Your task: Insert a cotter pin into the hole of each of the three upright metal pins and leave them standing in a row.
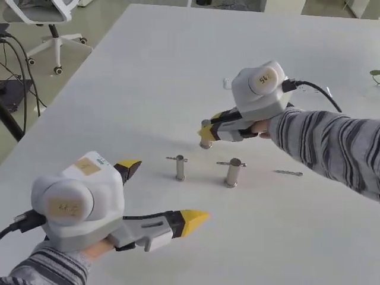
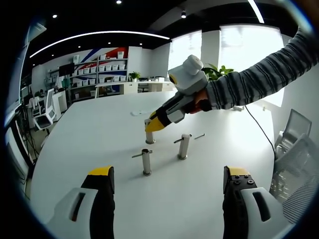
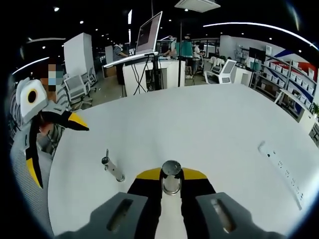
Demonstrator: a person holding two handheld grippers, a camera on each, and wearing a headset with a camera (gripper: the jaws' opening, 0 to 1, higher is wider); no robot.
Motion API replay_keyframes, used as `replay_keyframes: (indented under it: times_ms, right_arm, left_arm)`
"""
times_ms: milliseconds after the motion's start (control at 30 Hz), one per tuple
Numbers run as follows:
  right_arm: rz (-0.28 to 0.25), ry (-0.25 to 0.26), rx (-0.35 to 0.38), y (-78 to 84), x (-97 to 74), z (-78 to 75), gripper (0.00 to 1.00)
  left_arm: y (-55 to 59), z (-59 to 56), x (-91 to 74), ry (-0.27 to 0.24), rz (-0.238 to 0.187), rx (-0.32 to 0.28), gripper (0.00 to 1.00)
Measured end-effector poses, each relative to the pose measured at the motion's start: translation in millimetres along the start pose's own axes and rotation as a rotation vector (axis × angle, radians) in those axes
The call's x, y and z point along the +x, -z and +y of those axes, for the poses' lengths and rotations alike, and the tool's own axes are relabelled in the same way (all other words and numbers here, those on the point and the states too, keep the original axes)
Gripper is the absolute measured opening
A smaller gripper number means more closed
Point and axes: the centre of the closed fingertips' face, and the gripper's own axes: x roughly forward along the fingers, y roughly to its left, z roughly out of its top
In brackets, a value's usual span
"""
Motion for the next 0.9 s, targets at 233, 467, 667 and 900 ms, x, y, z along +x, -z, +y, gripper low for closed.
replay_keyframes:
  times_ms: [233,467,667,900]
  right_arm:
    - [0.021,0.015,0.015,18.0,-16.0,-1.4,0.08]
    - [0.030,0.033,0.032,31.6,-39.1,7.7,0.08]
    - [0.015,0.046,0.071,42.9,-56.6,5.8,0.08]
    - [0.031,0.066,0.074,59.0,-75.3,4.6,0.08]
  left_arm:
    - [-0.6,-0.3,-4.0,0.003,0.002,0.009,0.90]
    - [-1.5,-2.2,-7.2,0.004,0.001,0.014,0.89]
    - [-2.9,-6.0,-7.4,0.008,0.001,0.017,0.89]
    - [-5.9,-9.7,-8.3,0.011,-0.003,0.021,0.89]
